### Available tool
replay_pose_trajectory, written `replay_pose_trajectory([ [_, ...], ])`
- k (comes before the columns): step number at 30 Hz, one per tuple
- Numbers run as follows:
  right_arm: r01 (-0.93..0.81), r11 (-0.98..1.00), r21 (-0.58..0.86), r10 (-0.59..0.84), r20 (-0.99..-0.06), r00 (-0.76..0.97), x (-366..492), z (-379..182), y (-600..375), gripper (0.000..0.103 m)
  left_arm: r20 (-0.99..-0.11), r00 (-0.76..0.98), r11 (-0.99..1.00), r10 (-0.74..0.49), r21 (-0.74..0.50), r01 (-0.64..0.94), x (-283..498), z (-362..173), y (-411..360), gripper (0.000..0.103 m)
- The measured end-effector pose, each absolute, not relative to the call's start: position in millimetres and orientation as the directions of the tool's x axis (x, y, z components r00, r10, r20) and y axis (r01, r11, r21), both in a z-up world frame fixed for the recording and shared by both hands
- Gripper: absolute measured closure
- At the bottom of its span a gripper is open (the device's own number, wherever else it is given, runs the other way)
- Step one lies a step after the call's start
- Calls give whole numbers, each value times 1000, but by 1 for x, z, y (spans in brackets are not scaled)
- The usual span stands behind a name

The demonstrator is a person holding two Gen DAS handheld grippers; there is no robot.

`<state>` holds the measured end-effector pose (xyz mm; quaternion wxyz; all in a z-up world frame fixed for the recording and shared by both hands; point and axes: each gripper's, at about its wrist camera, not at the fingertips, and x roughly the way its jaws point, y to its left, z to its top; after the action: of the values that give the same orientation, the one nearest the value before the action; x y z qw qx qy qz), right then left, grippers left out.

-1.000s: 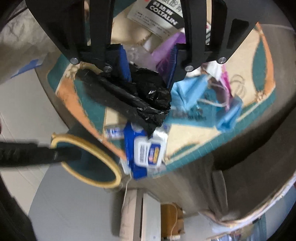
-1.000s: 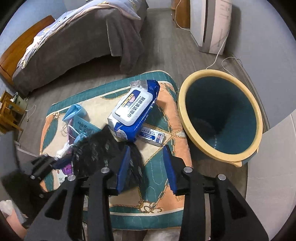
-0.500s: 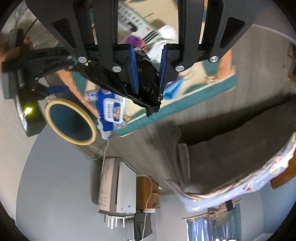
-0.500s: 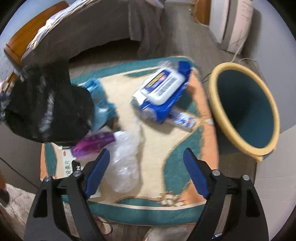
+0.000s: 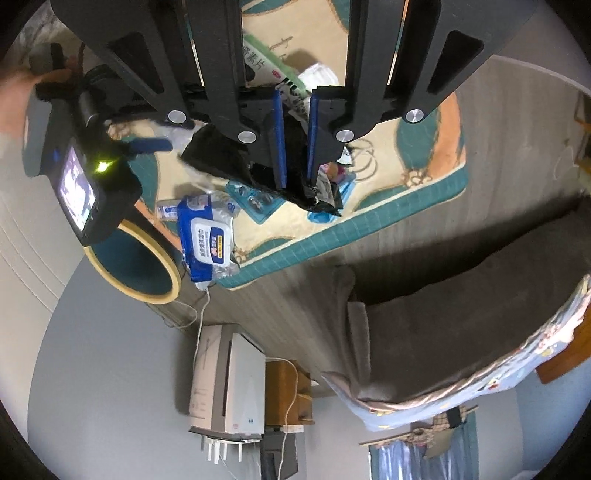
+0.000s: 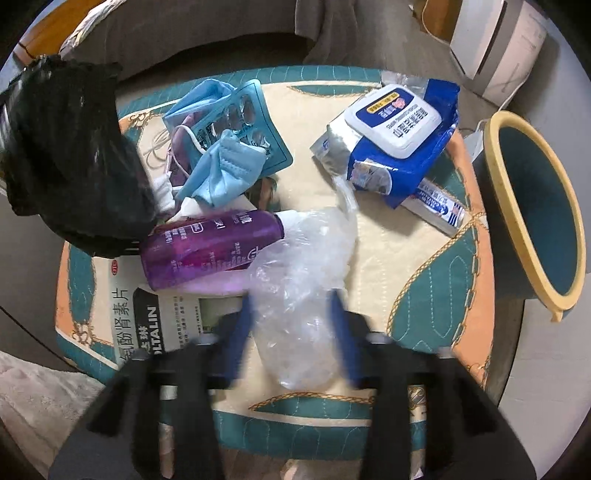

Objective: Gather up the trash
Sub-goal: 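Lift the black bag with the left gripper while the right gripper grasps the clear plastic bag, then drop the black bag and clear bag into the yellow-rimmed bin, opening both grippers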

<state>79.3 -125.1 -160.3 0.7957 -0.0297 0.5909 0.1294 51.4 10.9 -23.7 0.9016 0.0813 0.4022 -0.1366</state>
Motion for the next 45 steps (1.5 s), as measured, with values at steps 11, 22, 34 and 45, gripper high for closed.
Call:
replay_pose_trajectory([
  [11, -163, 980, 112, 171, -893, 417, 88, -98, -158, 90, -685, 698, 953, -210, 16, 302, 48, -2, 17, 92],
  [22, -148, 980, 134, 194, -813, 549, 95, -38, -196, 90, -621, 744, 949, -246, 3, 316, 47, 23, -1, 92],
  [34, -70, 983, 167, 173, -758, 628, 119, -4, -278, 90, -595, 744, 925, -303, 4, 380, 64, 35, -47, 92],
  [45, 56, 986, 155, 90, -794, 601, 143, -29, -356, 90, -609, 696, 876, -381, 3, 482, 94, 26, -111, 92],
])
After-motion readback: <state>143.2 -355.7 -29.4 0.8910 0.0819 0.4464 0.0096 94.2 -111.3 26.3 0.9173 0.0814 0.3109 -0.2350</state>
